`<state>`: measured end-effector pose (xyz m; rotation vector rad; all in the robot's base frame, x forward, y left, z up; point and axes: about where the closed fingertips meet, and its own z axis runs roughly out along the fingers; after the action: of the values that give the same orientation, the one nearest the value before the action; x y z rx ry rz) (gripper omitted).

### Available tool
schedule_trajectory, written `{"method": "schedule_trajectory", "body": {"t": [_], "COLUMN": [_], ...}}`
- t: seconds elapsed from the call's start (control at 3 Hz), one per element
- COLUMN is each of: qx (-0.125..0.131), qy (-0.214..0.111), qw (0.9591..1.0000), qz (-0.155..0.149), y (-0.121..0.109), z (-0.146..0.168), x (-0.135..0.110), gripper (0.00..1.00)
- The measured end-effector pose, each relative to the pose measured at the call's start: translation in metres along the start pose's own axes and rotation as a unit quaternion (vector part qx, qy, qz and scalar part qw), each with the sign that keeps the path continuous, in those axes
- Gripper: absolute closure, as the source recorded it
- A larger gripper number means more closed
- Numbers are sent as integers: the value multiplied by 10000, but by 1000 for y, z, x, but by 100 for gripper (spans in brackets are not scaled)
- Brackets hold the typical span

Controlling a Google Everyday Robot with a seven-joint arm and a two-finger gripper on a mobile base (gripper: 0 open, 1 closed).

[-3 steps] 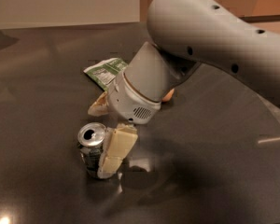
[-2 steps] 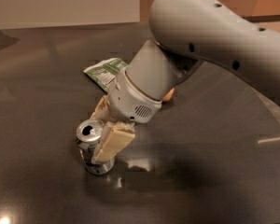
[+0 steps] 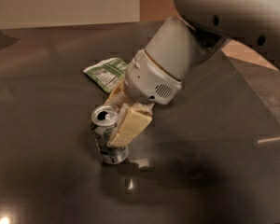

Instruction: Knock 7up can over

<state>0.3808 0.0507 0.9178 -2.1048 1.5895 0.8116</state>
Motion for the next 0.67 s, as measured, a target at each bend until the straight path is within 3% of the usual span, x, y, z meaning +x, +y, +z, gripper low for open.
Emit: {"method": "schedule_trajectory", "body": {"t": [0.33, 0.67], "qx": [86, 205], "qy": [556, 1450], "qw": [9984, 9891], "qz": [-12, -153], "y": [-4, -6], "z": [-41, -75], "x": [11, 30], "gripper": [100, 100]}}
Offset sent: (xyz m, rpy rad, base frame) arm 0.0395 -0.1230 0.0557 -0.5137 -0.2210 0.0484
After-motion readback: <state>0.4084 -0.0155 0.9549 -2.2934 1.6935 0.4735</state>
